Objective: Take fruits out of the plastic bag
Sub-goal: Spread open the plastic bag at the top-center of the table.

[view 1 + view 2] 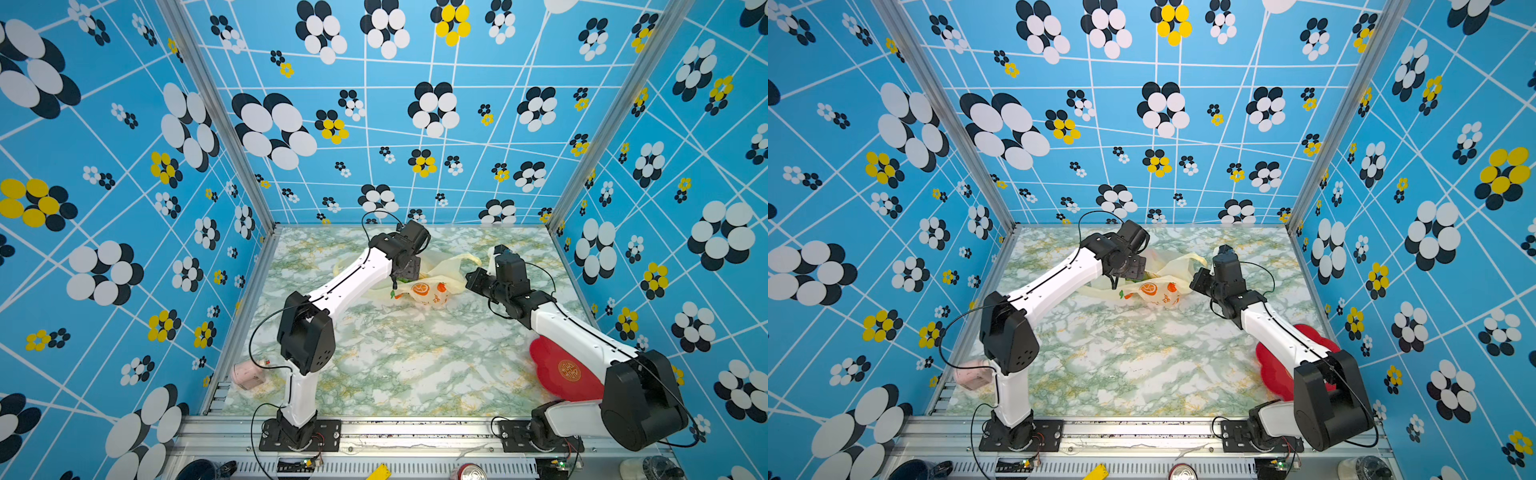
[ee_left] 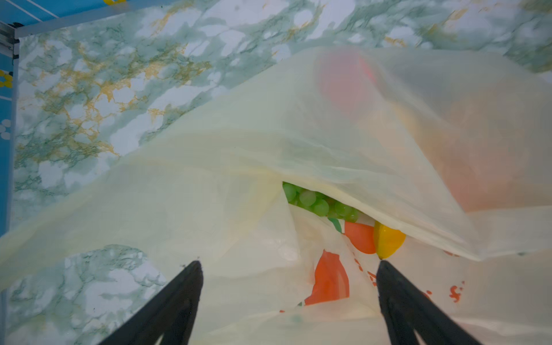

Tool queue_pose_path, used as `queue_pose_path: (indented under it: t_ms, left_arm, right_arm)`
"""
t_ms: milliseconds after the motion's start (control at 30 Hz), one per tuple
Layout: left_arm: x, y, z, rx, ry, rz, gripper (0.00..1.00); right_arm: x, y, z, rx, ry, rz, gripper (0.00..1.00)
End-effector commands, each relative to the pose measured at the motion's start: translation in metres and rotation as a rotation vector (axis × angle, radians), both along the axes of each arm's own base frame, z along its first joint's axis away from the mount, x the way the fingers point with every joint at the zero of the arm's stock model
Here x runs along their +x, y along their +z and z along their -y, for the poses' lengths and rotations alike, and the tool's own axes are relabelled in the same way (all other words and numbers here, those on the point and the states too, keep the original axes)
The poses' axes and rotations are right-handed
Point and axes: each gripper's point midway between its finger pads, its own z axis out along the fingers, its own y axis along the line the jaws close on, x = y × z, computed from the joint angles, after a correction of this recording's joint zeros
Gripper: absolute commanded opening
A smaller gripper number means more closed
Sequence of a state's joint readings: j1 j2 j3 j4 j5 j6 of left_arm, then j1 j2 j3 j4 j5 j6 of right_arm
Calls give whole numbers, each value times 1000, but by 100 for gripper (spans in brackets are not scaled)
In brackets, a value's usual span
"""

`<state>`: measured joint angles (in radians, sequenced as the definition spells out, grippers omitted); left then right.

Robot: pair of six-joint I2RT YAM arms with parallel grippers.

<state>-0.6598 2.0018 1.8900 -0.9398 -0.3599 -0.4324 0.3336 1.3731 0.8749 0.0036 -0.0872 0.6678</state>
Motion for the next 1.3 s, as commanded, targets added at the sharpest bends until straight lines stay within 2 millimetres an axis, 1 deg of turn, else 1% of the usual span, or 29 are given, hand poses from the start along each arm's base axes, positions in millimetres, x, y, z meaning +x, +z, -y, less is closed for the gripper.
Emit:
queue_pose_path:
  t_ms: [0,100,200,300,333,367,467,567,600,667,700,767,800,833,933,1033,1067,1167,1267]
  left_arm:
    - [-1,-1,-13,104,13,-31,94]
    - [3,-22,-16,146,29,-69,94]
    - [8,-43,-26,183,65,-106,94]
    - [13,-54,-32,173,86,-120,93]
    - [14,-57,-32,158,87,-130,94]
    - [14,-60,-32,148,85,-143,99]
    - [16,-69,-33,120,81,-180,98]
    - [19,-69,-33,77,83,-176,87]
    - [20,-68,-34,50,86,-177,81]
    - [21,-68,-35,-9,98,-184,66]
    - [23,-68,-35,-45,98,-185,57]
    - [24,-64,-35,-109,102,-173,42]
    - [26,-60,-35,-139,102,-160,32]
    - [28,-56,-34,-170,103,-147,26]
    - [34,-43,-34,-259,103,-116,11]
    - [42,-30,-35,-333,100,-90,1]
    - [44,-26,-35,-354,98,-81,0]
    - [57,-8,-45,-432,113,-36,0]
    - [73,19,-59,-517,125,38,0]
  right_arm:
    - [-9,-7,3,-36,7,-14,0]
    - [-9,-7,1,-30,15,-12,0]
    - [-10,-7,2,-31,13,-7,0]
    - [-11,-7,4,-45,13,-9,0]
    - [-12,-8,5,-53,10,-12,0]
    - [-13,-8,7,-63,6,-16,0]
    - [-14,-9,11,-84,-9,-26,0]
    - [-15,-10,10,-76,-6,-29,0]
    - [-15,-10,10,-75,-7,-31,0]
    - [-15,-10,10,-73,-5,-35,0]
    - [-15,-9,10,-75,-5,-36,0]
    - [-14,-6,10,-87,-4,-33,0]
    - [-13,-4,11,-96,-5,-31,0]
    - [-11,-2,11,-103,-4,-29,0]
    - [-4,6,10,-106,-2,-20,0]
    - [6,18,4,-91,9,-1,0]
    - [10,21,3,-88,13,4,0]
    - [26,36,1,-78,18,21,0]
    - [49,51,7,-53,3,30,0]
